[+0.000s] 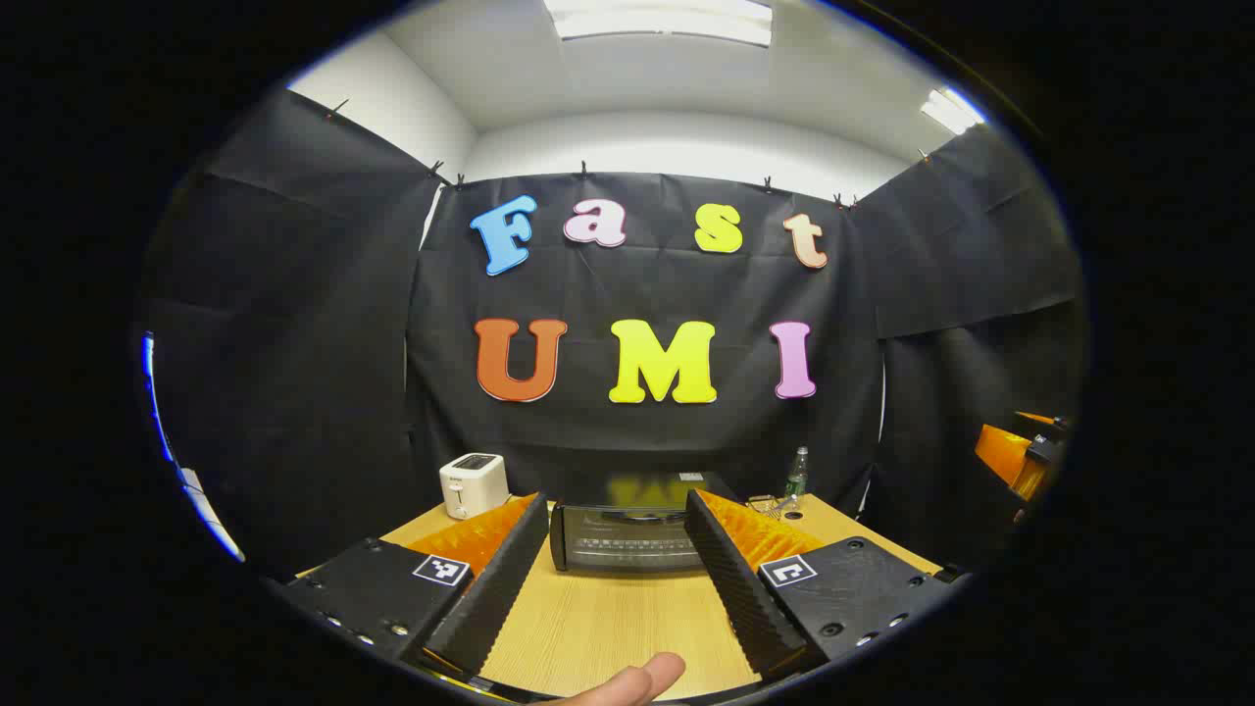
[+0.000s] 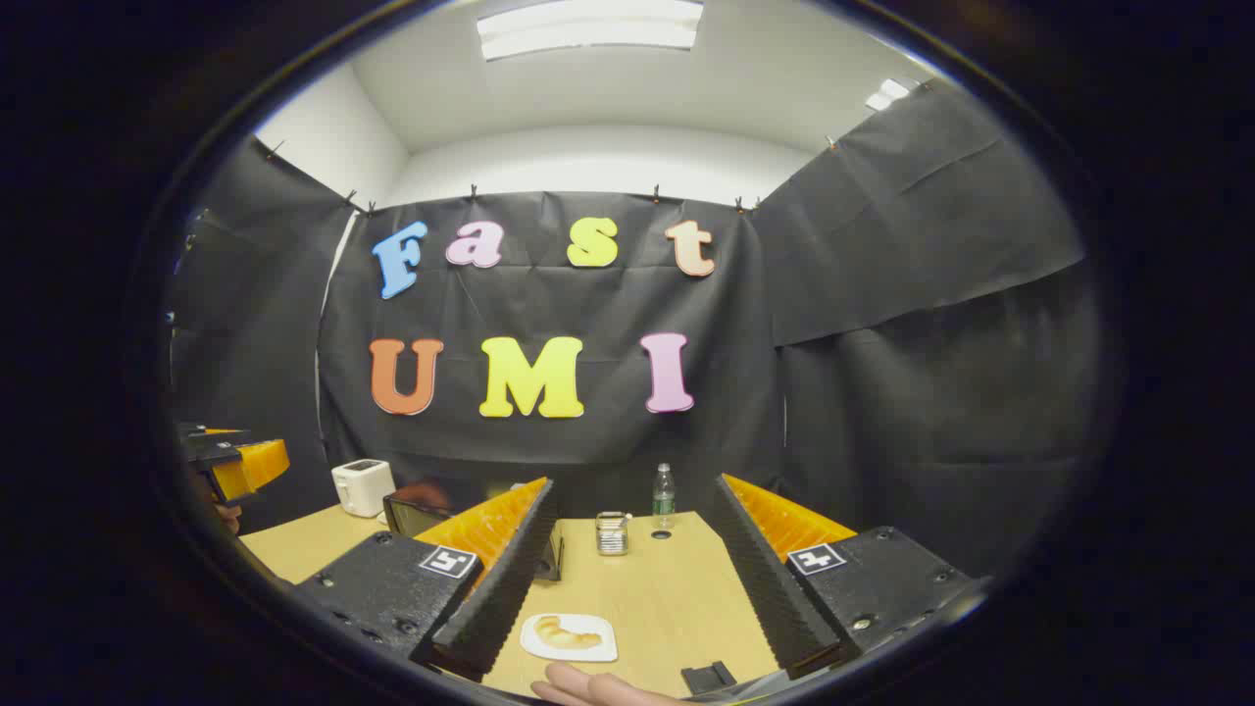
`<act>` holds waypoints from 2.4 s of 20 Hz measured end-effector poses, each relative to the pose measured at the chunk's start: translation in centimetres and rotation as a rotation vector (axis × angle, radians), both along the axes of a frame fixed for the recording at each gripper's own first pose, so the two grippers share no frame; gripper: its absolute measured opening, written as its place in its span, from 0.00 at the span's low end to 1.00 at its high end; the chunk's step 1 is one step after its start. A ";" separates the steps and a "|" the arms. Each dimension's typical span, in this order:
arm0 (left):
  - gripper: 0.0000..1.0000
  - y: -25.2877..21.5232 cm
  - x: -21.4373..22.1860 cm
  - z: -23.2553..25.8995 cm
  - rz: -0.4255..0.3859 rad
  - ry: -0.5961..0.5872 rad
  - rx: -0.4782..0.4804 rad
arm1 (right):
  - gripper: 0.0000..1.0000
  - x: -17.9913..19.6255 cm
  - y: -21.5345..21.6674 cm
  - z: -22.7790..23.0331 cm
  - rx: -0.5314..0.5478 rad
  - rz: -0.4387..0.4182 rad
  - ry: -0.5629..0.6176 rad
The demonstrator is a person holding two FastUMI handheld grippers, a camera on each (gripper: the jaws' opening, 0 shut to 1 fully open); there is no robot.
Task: Open the electric oven with the left hand, put the food in, and close the electric oven.
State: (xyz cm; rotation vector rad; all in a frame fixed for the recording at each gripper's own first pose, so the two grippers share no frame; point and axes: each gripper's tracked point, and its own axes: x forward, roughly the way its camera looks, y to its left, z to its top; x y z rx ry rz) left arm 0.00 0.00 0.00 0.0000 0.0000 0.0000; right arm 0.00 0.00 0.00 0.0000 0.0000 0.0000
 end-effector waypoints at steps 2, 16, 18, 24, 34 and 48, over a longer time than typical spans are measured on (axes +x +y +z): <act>0.92 -0.4 0.3 -0.4 -0.010 0.009 0.014 | 0.96 0.3 -0.5 -0.2 -0.001 -0.009 0.007; 0.92 -2.0 4.9 -0.1 -0.053 0.002 -0.004 | 0.96 1.2 -2.5 -1.4 0.053 0.029 -0.031; 0.92 -2.6 7.2 -0.7 -0.069 0.017 -0.012 | 0.96 1.6 -3.2 -2.0 0.080 0.023 -0.036; 0.93 -4.2 16.3 -4.8 -0.132 0.119 -0.019 | 0.96 2.4 -4.8 -3.3 0.123 0.016 -0.053; 0.92 -4.6 26.2 -12.3 -0.094 0.282 0.019 | 0.96 4.4 -5.4 -6.9 0.158 0.052 0.006; 0.99 -3.9 26.9 -17.4 -0.068 0.387 0.030 | 0.96 5.0 -7.4 -9.4 0.116 0.013 0.063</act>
